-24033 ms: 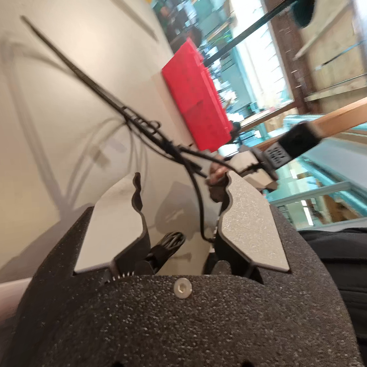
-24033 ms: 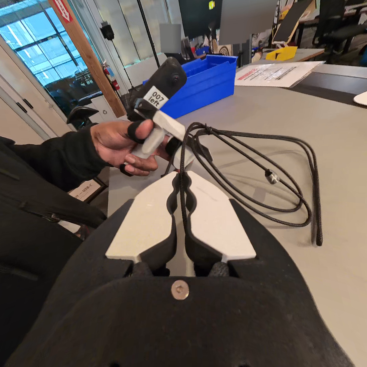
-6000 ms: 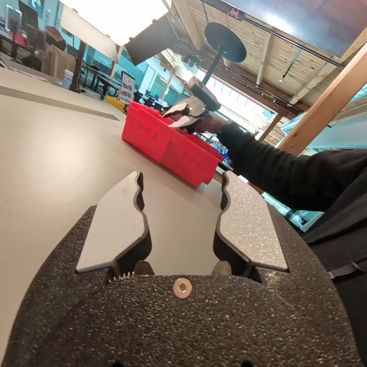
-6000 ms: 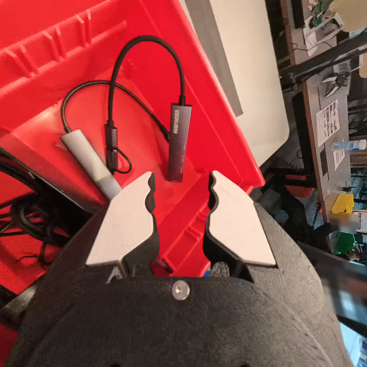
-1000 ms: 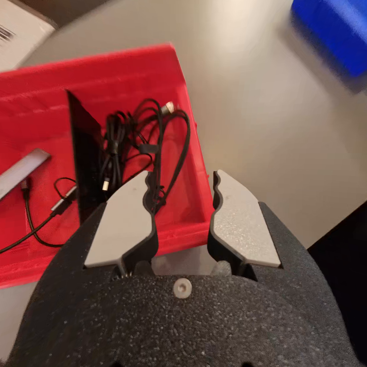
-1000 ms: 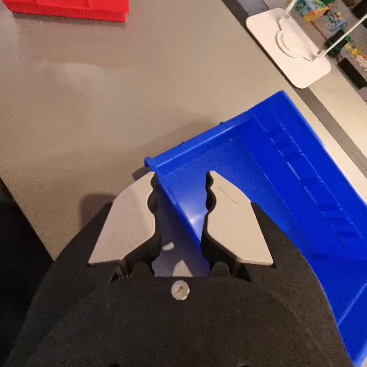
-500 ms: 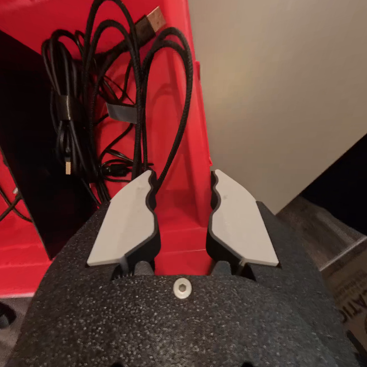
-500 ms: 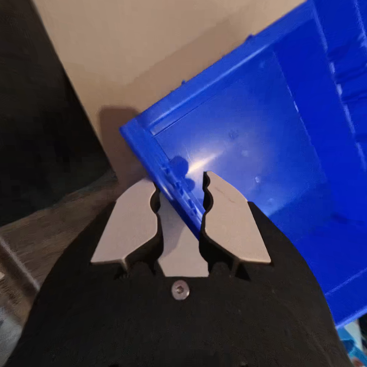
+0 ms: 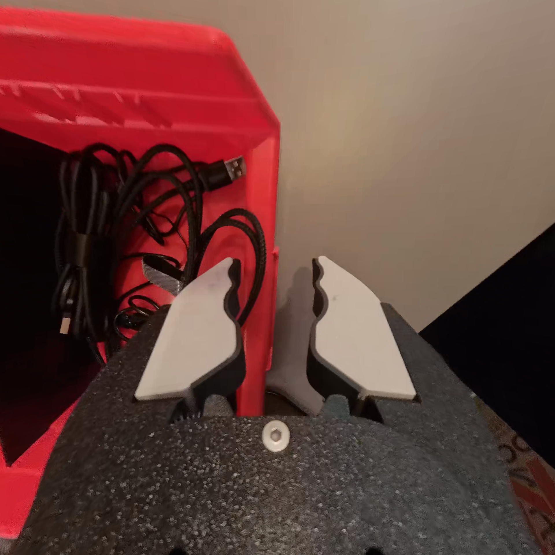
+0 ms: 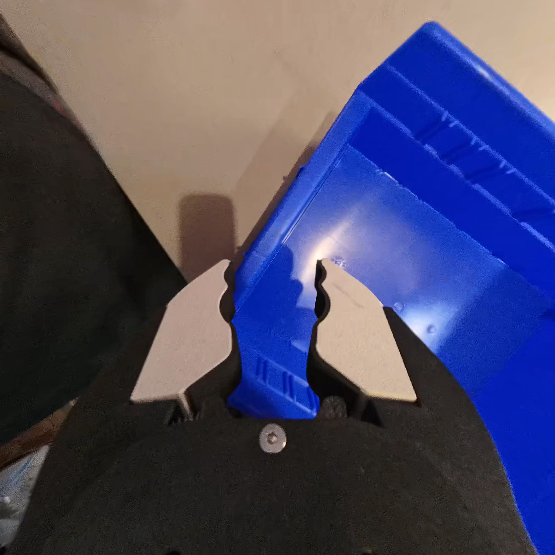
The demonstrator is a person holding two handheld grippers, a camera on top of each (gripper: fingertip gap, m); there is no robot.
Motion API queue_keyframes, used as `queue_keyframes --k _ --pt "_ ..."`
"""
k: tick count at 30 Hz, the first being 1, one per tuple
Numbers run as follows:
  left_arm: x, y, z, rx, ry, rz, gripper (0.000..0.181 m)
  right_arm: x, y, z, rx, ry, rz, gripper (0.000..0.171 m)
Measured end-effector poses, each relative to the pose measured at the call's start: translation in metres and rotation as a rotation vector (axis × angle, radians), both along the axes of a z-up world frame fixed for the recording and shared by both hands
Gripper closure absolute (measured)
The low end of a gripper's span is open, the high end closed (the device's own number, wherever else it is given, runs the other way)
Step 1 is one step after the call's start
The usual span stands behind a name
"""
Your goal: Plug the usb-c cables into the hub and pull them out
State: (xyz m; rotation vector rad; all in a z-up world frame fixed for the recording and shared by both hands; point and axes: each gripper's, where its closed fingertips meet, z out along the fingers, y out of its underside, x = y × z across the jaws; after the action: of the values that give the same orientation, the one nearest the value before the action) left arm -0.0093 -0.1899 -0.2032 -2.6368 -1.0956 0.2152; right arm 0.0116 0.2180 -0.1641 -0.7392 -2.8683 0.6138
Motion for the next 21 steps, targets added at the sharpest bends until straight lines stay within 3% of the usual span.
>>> queue_keyframes --k 3,6,9,12,16,19,21 --pt "-0.004 -0.011 -0.011 -0.082 0.007 -0.014 0.157 -0.014 -0.011 -0.026 0.074 -0.033 -0.039 0.122" --pt "-0.003 -0.013 -0.011 -0.048 -0.008 -0.033 0.159 -0.021 -0.008 -0.047 0.188 -0.098 -0.057 0.112" --pt "0.001 -0.021 -0.011 -0.047 -0.015 -0.079 0.159 -0.016 -0.011 -0.053 0.221 -0.127 0.065 0.134" --pt "0.008 -0.033 -0.011 -0.047 -0.024 -0.141 0.159 -0.014 -0.003 -0.054 0.219 -0.138 0.125 0.133" --pt "0.016 -0.057 -0.011 -0.077 -0.040 -0.221 0.158 -0.013 0.040 -0.053 0.359 -0.096 0.291 0.135" --pt "0.020 -0.078 -0.010 -0.118 -0.054 -0.196 0.151 -0.019 0.088 -0.051 0.569 -0.051 0.278 0.136" --pt "0.020 -0.091 -0.016 -0.166 -0.043 -0.181 0.134 -0.024 0.091 -0.051 0.541 -0.021 0.225 0.117"
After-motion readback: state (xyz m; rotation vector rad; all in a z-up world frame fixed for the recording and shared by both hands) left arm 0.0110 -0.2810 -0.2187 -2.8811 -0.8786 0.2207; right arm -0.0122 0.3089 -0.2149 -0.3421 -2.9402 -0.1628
